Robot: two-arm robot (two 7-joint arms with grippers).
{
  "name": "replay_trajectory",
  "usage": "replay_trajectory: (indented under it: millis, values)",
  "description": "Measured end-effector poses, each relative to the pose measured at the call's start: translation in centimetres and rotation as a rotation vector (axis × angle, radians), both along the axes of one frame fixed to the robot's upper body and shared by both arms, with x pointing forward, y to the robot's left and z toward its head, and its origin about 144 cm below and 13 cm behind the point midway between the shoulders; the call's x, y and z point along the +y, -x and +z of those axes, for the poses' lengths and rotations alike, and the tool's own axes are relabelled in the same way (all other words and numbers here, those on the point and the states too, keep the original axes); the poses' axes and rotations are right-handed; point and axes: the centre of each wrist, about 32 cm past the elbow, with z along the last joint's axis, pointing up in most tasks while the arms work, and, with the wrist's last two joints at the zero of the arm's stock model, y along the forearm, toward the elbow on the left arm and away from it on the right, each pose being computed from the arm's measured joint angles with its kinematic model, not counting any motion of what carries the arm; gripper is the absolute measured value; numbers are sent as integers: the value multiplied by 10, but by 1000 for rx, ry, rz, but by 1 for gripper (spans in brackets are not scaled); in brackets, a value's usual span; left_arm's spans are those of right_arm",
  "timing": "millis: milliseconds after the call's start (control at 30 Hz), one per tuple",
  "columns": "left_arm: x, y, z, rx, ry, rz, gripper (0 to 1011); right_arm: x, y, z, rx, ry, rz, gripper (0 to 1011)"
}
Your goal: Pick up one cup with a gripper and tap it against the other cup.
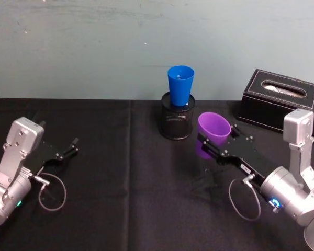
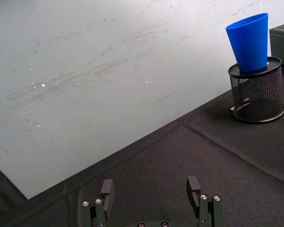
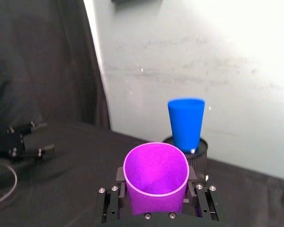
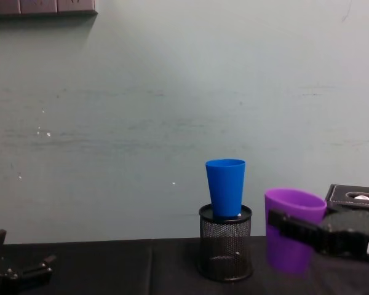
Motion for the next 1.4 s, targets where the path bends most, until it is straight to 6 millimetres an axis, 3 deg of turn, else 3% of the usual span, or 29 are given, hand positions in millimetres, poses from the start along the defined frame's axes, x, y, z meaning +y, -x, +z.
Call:
replay_trajectory:
  millis: [367, 1400]
  values:
    - [0, 0, 0, 0, 0, 0, 1011, -3, -4, 17, -68, -14, -2, 724]
    - [0, 0, 0, 0, 0, 0, 1012, -2, -4, 15, -61, -12, 0, 724]
